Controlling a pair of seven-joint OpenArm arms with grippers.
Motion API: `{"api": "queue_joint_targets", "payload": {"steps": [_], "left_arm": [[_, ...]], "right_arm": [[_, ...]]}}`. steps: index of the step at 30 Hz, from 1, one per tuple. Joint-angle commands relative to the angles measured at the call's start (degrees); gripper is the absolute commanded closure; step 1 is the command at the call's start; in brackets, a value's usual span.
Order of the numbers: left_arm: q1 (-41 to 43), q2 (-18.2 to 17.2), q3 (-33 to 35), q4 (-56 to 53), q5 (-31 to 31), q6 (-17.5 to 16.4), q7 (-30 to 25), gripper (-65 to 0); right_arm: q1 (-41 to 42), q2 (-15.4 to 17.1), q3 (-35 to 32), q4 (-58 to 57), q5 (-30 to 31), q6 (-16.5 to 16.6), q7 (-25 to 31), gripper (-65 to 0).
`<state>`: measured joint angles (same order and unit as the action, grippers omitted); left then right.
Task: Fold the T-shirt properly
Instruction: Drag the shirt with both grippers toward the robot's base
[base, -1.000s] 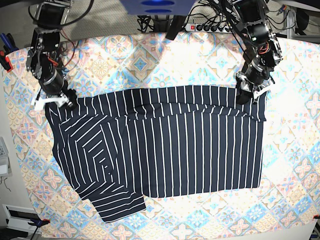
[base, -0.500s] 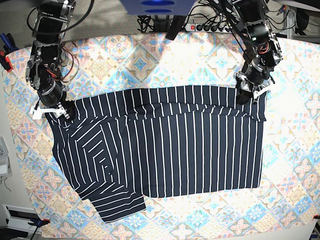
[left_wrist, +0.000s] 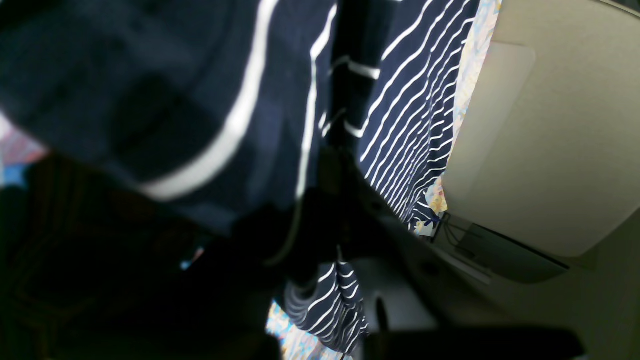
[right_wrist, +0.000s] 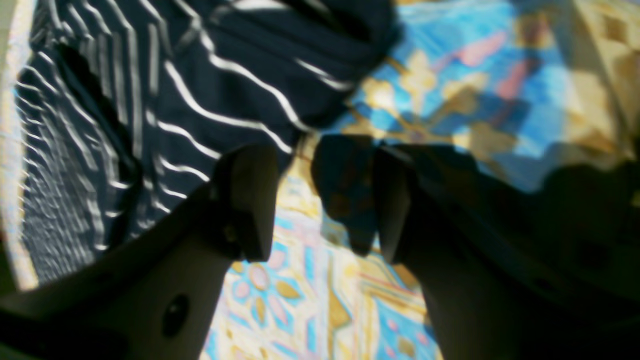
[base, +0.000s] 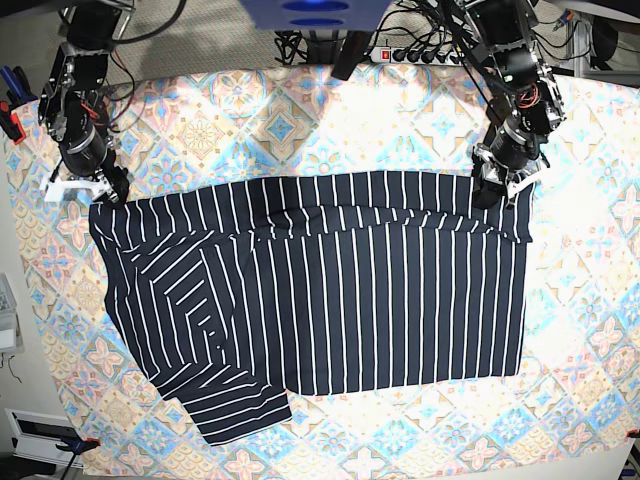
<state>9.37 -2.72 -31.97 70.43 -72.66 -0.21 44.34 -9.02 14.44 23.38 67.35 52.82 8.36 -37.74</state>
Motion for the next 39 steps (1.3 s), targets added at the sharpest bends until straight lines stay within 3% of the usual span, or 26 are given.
{"api": "queue_joint_targets", "payload": {"steps": [1, 7, 14, 20, 26, 33, 39], "left_arm": [[-0.1, -0.2, 0.1, 0.2, 0.1, 0.2, -0.1, 0.0], [0.3, -0.2, 0.1, 0.2, 0.1, 0.2, -0.1, 0.0], [0.3, -1.1, 0.1, 0.2, 0.1, 0.2, -0.1, 0.0], [1.4, -1.1, 0.1, 0.4, 0.0, 0.2, 0.0, 0.0], [4.1, -1.1, 0.1, 2.5, -0.3, 0.1, 1.2, 0.0], [8.8, -0.9, 0.1, 9.1, -0.3, 0.1, 1.6, 0.0], [13.2, -0.9, 0.1, 12.2, -0.8, 0.1, 1.7, 0.0]], "right_arm": [[1.7, 0.6, 0.1, -0.4, -0.3, -0.3, -0.7, -30.7], [7.7, 0.6, 0.0, -8.2, -0.3, -0.3, -0.7, -30.7], [9.9, 0.6, -0.2, -9.9, -0.4, -0.3, -0.7, -28.3], [9.5, 0.7, 0.2, -9.8, -0.4, -0.2, -0.7, -0.4], [3.3, 1.3, 4.2, -5.9, -0.3, -0.2, -1.2, -0.2], [-2.6, 1.2, 10.1, 3.0, -0.3, -0.2, -7.2, -0.2], [-7.2, 1.3, 12.0, 7.4, -0.3, -0.2, -8.4, -0.2]]}}
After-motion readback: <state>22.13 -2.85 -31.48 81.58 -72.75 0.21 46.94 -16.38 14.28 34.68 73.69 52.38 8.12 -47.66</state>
